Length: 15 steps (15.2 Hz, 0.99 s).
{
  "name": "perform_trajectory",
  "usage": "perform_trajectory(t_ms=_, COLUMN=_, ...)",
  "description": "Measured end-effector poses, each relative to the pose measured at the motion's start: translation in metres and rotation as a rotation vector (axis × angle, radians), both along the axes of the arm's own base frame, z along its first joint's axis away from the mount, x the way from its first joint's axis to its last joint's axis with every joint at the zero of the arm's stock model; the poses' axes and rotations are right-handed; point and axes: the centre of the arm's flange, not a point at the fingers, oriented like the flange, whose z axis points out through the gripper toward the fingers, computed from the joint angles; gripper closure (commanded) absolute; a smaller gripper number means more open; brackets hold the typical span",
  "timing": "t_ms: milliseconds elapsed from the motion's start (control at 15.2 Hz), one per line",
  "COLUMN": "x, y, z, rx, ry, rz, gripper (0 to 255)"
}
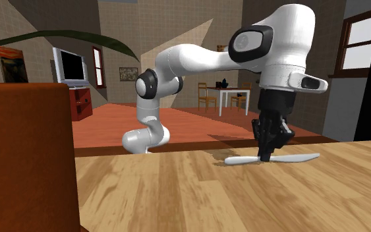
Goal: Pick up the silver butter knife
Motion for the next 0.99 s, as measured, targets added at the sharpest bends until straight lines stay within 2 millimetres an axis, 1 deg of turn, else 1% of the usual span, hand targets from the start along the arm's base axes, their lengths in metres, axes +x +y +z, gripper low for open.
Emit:
perform_trajectory(t_ms=330, x=-0.001, y=0.001, z=0.022, rx=0.000, ry=0.000, rz=0.000, gripper=255)
perform_trajectory(t_ms=924, x=0.001, y=0.001, z=0.071, rx=0.000, ry=-0.001, rz=0.000, gripper=255)
perform_trajectory(t_ms=990, x=0.001, y=0.001, z=0.074, rx=0.000, ry=0.000, rz=0.000, gripper=255)
